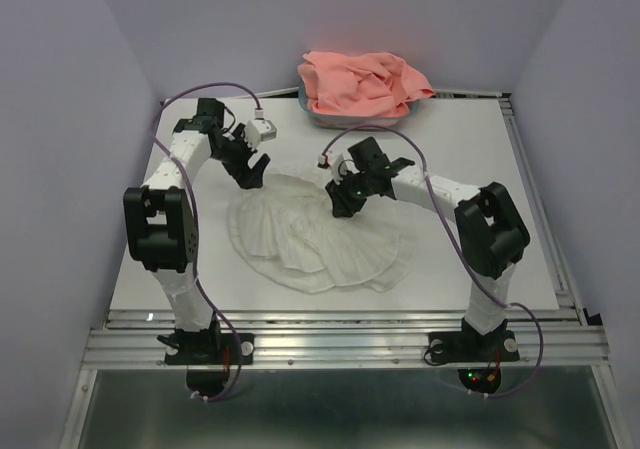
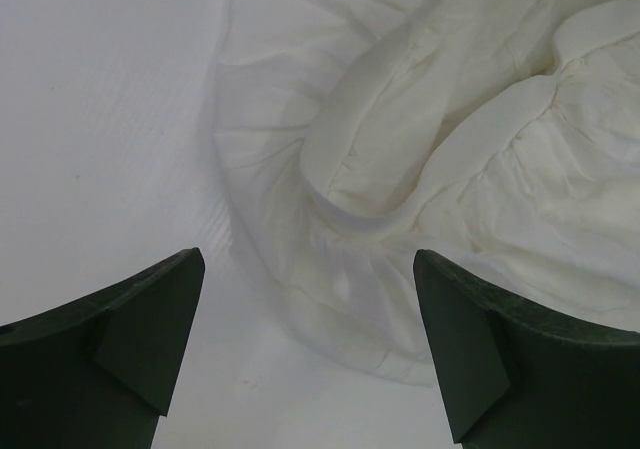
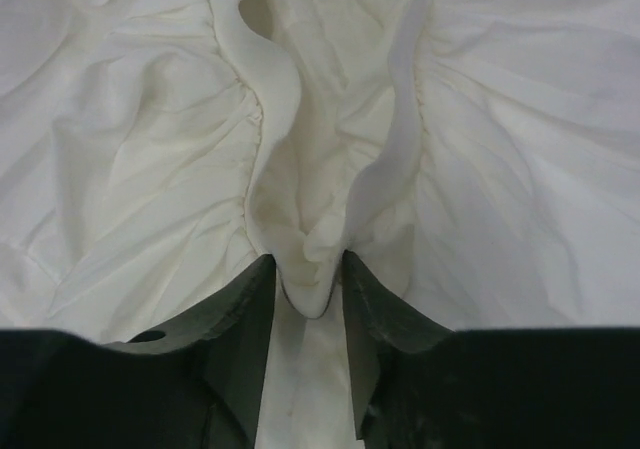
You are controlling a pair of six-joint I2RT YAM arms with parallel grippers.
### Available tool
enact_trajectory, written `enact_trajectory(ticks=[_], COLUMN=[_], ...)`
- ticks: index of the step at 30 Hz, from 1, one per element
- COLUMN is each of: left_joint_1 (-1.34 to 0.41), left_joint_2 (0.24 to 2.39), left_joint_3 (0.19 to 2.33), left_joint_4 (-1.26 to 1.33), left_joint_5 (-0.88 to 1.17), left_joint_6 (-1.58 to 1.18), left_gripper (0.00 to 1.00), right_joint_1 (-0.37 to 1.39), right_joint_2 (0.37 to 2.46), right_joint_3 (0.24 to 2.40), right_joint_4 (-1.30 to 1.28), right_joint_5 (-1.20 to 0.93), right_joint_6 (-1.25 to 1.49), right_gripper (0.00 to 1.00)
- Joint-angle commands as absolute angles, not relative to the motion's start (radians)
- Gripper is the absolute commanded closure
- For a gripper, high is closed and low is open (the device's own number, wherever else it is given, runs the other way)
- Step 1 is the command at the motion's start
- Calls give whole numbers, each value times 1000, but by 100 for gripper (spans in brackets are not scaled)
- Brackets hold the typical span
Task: Fold and stack the skirts
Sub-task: Move the skirt to the center of the board, then flatten the skirt out
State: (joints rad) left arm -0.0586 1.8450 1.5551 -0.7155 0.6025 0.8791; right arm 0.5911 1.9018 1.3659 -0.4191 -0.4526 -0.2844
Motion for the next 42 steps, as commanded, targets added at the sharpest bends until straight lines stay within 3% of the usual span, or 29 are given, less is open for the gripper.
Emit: enact_trajectory(ticks=[1,5,10,16,20,21,25,31,37,42], left_joint_1=[-60,-61,-64,-89,-97,-100,-104,-106,-74,-32], left_joint_2=[1856,1882,1917,1914,1920,1924,1924,1859,1767,1730], left_joint_3=[1591,1597,1612,1562,1546,1546,1525,1448,1394,1394], left_joint_4=[-730,-721,-715,-707,-712,-725,-747,-664,-535,-518], left_joint_5=[641,661,703,739,767,772,775,729,670,673], left_joint_6=[966,1020,1051,1117,1127,1134,1140,1048,908,833], left_gripper=[2,7,9,12,20,26,27,22,2,1], right_joint_1=[612,612,612,612,612,612,612,612,612,612], right_joint_2=[1882,1878,1861,1844,1841,1839,1845,1848,1845,1845], right_joint_3=[1393,1400,1408,1428,1443,1447,1459,1462,1454,1451], right_joint_4=[-405,-406,-405,-405,-405,-405,-405,-405,-405,-405], right_joint_5=[-436,-423,-404,-367,-338,-334,-314,-319,-314,-314], right_joint_6=[-322,-324,-322,-307,-291,-287,-272,-265,-265,-262], right_gripper=[65,84,99,99,99,99,99,99,99,99])
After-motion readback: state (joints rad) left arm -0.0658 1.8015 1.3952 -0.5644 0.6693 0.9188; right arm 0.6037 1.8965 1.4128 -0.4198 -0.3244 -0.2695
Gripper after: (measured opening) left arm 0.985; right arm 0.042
